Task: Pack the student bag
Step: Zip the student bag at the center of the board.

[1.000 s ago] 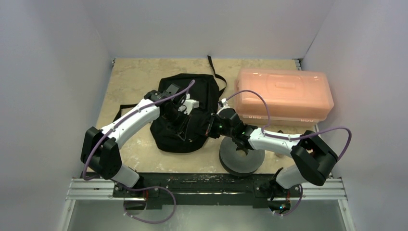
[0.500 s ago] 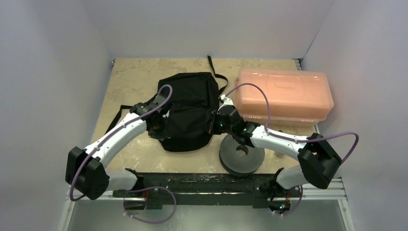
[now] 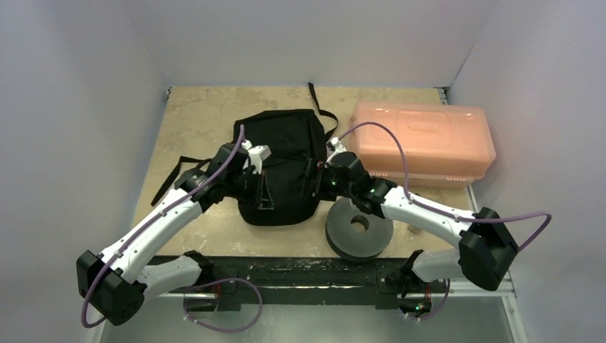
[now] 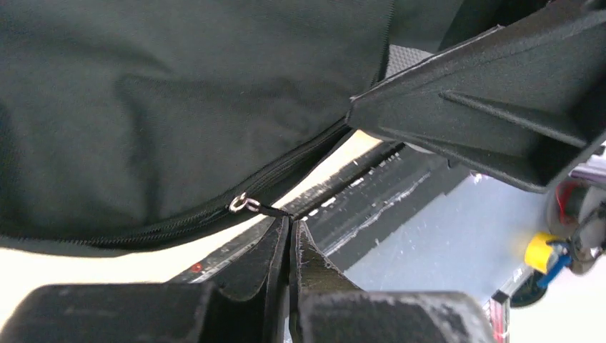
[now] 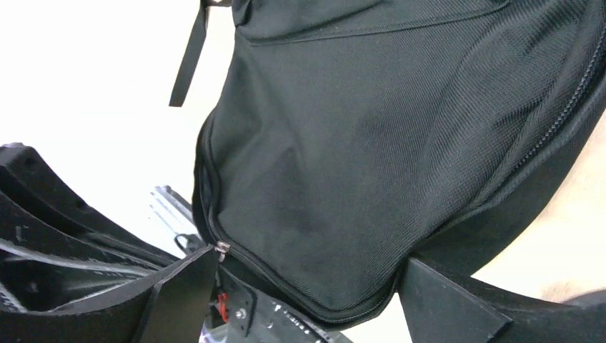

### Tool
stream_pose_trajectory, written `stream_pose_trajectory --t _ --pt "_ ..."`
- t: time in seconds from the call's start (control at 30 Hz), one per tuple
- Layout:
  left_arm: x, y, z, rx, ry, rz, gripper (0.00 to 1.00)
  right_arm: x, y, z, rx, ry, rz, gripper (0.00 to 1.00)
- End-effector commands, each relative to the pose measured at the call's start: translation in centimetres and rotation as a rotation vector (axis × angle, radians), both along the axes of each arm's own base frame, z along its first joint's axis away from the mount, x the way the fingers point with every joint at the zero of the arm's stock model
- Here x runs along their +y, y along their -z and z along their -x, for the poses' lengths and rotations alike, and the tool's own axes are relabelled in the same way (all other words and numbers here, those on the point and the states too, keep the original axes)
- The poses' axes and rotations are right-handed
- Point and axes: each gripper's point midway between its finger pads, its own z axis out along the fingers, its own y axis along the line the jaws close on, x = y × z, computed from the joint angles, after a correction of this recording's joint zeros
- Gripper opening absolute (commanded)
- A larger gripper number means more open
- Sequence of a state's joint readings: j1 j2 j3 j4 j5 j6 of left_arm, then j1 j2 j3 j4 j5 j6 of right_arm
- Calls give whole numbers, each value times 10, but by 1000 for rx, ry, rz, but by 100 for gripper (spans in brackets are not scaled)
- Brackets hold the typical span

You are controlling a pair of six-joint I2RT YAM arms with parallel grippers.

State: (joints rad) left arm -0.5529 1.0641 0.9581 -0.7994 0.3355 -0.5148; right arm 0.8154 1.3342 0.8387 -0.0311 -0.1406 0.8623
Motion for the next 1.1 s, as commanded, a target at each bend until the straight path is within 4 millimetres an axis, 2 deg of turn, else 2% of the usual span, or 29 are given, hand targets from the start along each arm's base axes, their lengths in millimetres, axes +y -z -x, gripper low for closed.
stream_pose_trajectory --t 0.0,0.1,0.23,0.27,0.3,0.33,0.37,0.4,0.5,0.57,0.63,0.7,0.83,0.9,0.97,1.0,1.03,1.07 --pt "-40 -30 13 -4 114 165 0 4 -23 16 159 163 -167 99" --pt "-47 -33 20 3 133 175 0 -10 2 15 260 291 -53 99" --pt "-49 -34 28 -4 123 179 0 -15 26 12 244 334 58 93" --pt "-43 -30 26 -7 86 146 0 -17 31 10 240 342 67 84" --pt "-33 -24 23 -8 37 94 0 -17 35 10 233 339 66 60" --pt "-20 -14 17 -5 -32 20 0 -21 36 5 196 351 76 25" --pt "-3 -2 12 6 -110 -66 0 -27 33 -2 146 361 93 6" --pt "19 11 5 20 -215 -162 0 -31 29 -7 92 358 108 0" --pt "67 49 -9 124 -459 -254 0 -36 7 -17 -91 257 97 0" --pt "87 53 -15 103 -569 -242 0 -46 -4 -23 -154 233 85 0" --pt "120 52 -20 40 -705 -297 0 -55 -6 -25 -173 207 96 0" --pt "150 51 -22 9 -828 -377 0 -55 -6 -25 -186 162 77 0" --pt "179 43 -32 -69 -968 -412 0 -50 0 -23 -193 69 64 0" --pt "195 39 -44 -137 -1041 -459 0 -47 2 -22 -203 19 56 0" --pt "190 34 -60 -172 -1014 -425 0 -35 2 -16 -227 -90 34 0" --pt "181 29 -67 -190 -991 -377 0 -28 1 -18 -230 -149 59 4" --pt "172 28 -70 -194 -959 -330 0 -30 13 -11 -201 -202 124 21" --pt "160 25 -73 -201 -913 -271 0 -30 12 -5 -199 -247 164 46"
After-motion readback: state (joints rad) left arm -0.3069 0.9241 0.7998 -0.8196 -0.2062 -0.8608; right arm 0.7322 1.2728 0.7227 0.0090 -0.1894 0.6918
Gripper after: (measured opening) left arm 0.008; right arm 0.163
